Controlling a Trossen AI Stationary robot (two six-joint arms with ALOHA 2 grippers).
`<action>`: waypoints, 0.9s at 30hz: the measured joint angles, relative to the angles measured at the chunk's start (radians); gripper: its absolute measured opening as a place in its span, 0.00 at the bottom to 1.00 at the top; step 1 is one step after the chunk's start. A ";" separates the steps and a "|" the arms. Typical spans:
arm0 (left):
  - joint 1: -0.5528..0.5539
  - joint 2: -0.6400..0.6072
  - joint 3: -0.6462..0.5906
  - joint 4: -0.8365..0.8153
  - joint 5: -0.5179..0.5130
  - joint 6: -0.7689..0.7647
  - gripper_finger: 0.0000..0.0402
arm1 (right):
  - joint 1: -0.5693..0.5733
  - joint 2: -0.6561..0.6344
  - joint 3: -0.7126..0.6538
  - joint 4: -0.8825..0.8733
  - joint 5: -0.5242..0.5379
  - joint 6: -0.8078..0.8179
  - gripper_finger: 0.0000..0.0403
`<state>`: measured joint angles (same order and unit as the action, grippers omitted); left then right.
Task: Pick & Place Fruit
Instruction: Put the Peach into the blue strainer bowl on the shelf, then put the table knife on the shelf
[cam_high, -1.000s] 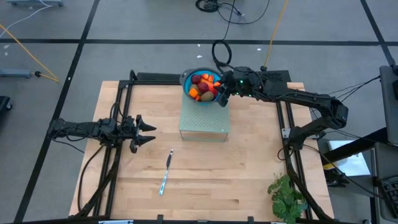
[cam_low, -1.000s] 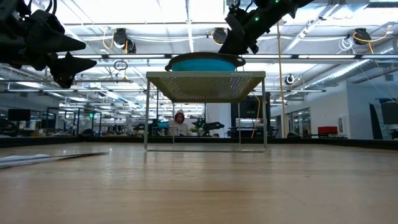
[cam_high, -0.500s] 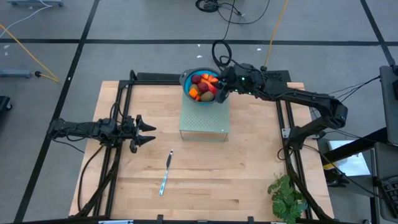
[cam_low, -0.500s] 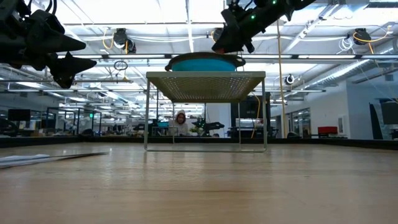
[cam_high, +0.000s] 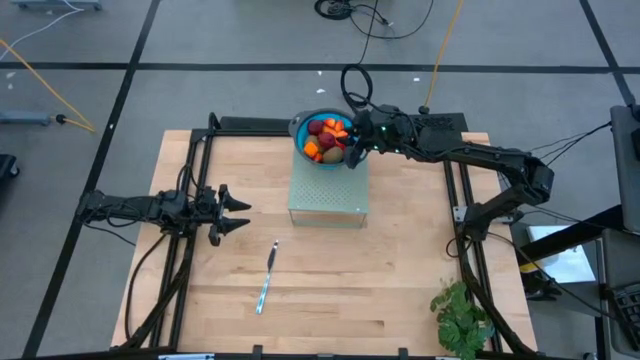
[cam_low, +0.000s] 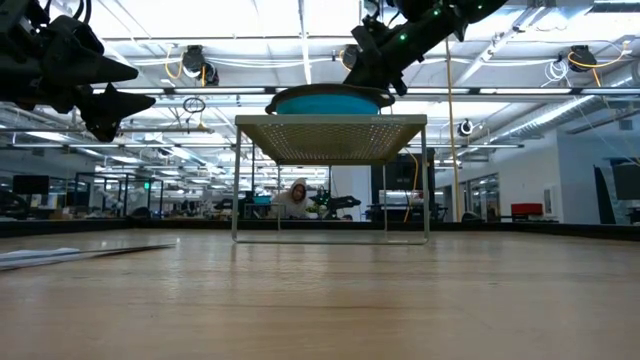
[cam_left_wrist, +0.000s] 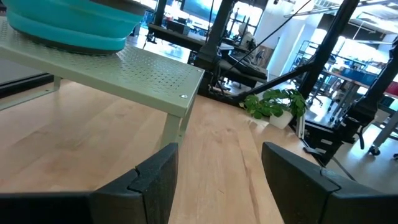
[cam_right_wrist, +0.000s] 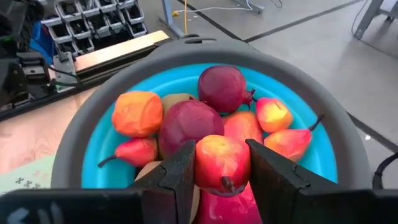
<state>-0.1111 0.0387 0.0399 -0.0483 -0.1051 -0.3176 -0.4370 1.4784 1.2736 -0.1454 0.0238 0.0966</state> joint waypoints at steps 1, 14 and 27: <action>0.000 0.000 0.000 0.000 0.000 0.000 0.58 | 0.000 0.000 0.000 -0.003 0.000 0.010 0.31; 0.000 0.000 0.000 0.000 0.000 0.000 0.58 | 0.000 0.000 0.000 -0.062 -0.003 0.053 0.31; 0.000 0.000 0.000 0.000 0.001 0.000 0.58 | 0.000 0.000 0.000 -0.061 -0.003 0.108 0.43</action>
<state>-0.1112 0.0387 0.0399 -0.0483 -0.1043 -0.3179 -0.4370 1.4784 1.2739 -0.2062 0.0204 0.2050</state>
